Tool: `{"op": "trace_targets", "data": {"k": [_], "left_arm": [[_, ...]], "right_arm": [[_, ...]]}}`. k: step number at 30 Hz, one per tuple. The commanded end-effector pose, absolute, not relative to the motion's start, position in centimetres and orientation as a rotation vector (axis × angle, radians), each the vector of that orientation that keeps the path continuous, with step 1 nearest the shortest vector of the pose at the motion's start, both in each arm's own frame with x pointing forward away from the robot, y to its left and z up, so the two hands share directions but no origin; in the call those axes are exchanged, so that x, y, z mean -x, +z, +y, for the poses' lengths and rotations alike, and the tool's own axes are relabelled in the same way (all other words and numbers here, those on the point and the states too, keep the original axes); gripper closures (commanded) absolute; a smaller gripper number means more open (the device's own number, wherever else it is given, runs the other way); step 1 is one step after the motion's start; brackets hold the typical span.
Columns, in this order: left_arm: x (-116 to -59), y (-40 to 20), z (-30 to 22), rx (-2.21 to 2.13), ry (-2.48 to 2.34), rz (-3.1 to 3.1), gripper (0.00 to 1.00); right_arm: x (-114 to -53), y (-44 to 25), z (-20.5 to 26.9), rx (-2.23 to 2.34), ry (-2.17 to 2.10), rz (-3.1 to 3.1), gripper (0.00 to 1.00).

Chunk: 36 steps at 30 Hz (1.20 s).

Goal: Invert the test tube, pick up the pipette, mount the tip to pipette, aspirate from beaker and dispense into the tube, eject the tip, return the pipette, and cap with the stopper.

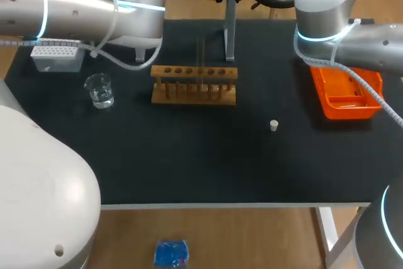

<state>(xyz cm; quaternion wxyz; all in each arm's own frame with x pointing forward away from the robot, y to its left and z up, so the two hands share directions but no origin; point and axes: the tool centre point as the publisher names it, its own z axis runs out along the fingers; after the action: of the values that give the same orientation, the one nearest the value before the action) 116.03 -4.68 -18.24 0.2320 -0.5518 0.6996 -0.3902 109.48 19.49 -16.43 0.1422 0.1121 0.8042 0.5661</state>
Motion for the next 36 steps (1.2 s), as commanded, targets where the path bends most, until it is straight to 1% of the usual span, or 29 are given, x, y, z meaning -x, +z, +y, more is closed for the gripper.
{"op": "trace_targets", "data": {"k": [1,21,22,23,24,26,27,28,36], "left_arm": [[-116.1,-18.1,-4.8,1.539,-1.041,1.948,1.0],[-116.2,-19.2,-5.0,1.553,-1.032,1.978,1.0],[-116.4,-19.3,-5.1,1.546,-1.041,1.987,0.94],[-116.4,-19.3,-5.2,1.542,-1.044,1.989,0.69],[-116.5,-19.3,-5.3,1.537,-1.046,1.994,0.55],[-116.7,-19.4,-5.6,1.521,-1.059,2.004,0.19],[-116.7,-19.4,-5.6,1.518,-1.06,2.005,0.03],[-116.8,-19.4,-5.7,1.518,-1.06,2.006,0.0],[-116.9,-19.4,-5.9,1.505,-1.06,2.011,0.0]], "right_arm": [[-109.5,-16.4,19.5,-0.323,1.631,2.325,0.0],[-109.5,-16.4,19.5,-0.323,1.631,2.325,0.0],[-109.5,-16.4,19.5,-0.323,1.631,2.325,0.0],[-109.5,-16.4,19.5,-0.323,1.631,2.325,0.0],[-109.5,-16.4,19.5,-0.323,1.631,2.325,0.0],[-109.5,-16.4,19.5,-0.323,1.631,2.325,0.0],[-109.5,-16.4,19.5,-0.323,1.631,2.325,0.0],[-109.5,-16.4,19.5,-0.323,1.631,2.325,0.0],[-109.5,-16.4,19.5,-0.323,1.631,2.325,0.0]]}}
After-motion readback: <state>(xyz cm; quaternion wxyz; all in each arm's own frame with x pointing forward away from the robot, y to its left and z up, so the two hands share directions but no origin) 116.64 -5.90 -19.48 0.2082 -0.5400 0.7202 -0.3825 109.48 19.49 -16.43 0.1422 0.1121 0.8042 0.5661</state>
